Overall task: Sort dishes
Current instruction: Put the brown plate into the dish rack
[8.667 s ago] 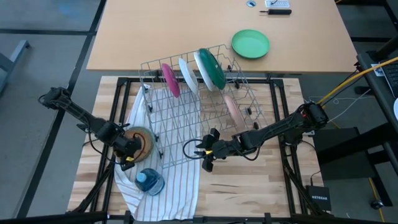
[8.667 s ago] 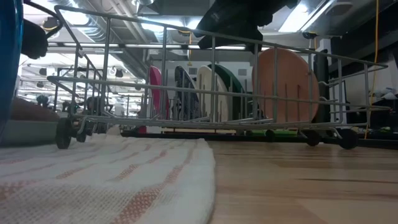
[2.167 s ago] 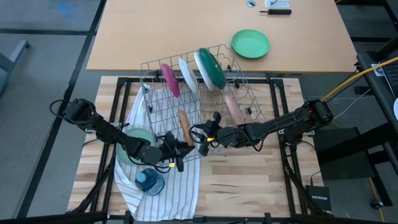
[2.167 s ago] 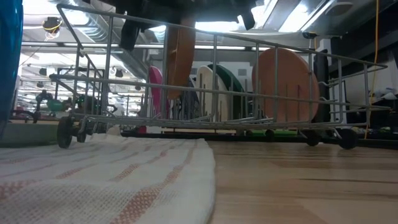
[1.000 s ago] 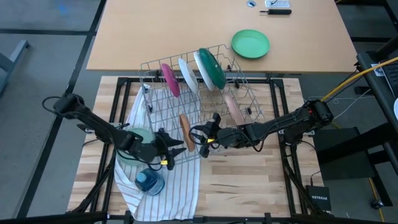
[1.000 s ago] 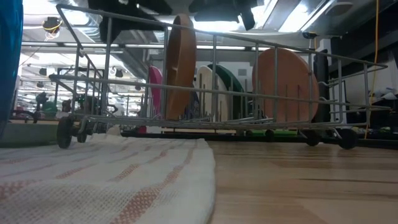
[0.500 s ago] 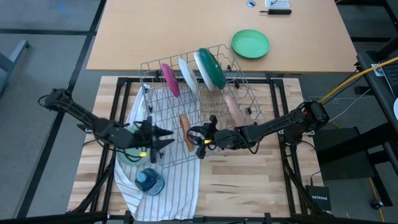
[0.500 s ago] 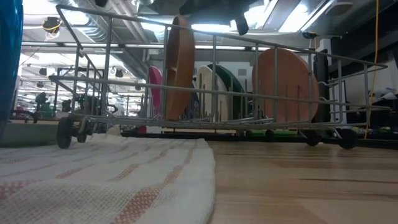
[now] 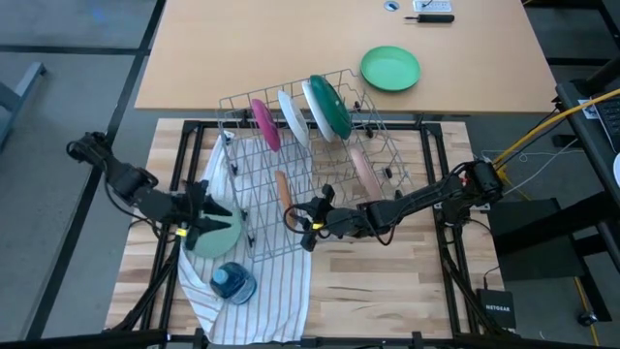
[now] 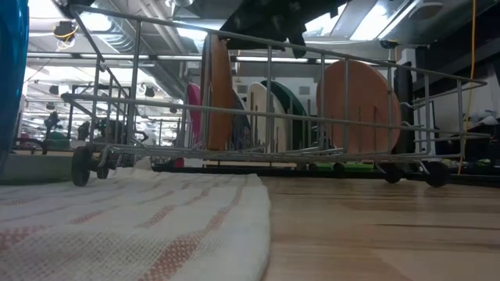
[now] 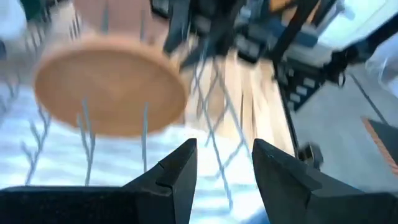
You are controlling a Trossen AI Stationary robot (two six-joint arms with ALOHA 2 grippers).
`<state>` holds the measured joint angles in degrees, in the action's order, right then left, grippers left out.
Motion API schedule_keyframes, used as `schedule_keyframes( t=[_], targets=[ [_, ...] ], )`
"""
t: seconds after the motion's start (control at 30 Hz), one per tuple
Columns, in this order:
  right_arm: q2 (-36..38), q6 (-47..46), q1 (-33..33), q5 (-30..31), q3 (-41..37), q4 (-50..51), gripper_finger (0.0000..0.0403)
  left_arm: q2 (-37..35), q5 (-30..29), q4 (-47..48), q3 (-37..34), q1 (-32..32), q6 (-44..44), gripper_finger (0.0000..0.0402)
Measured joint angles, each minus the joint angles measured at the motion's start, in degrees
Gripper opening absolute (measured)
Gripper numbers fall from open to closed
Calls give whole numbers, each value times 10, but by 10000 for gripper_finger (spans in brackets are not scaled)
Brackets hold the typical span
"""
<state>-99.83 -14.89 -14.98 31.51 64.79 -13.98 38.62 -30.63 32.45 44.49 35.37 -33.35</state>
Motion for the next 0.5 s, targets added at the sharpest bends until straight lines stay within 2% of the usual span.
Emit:
schedule_keyframes(
  t=[0.27, 0.5],
  targets=[
    [0, 2, -1, -11, 0, 0, 129, 15, 106, 138, 0, 16, -112, 143],
    [0, 2, -1, -11, 0, 1, 129, 95, 233, 185, 0, 38, -123, 143]
  ],
)
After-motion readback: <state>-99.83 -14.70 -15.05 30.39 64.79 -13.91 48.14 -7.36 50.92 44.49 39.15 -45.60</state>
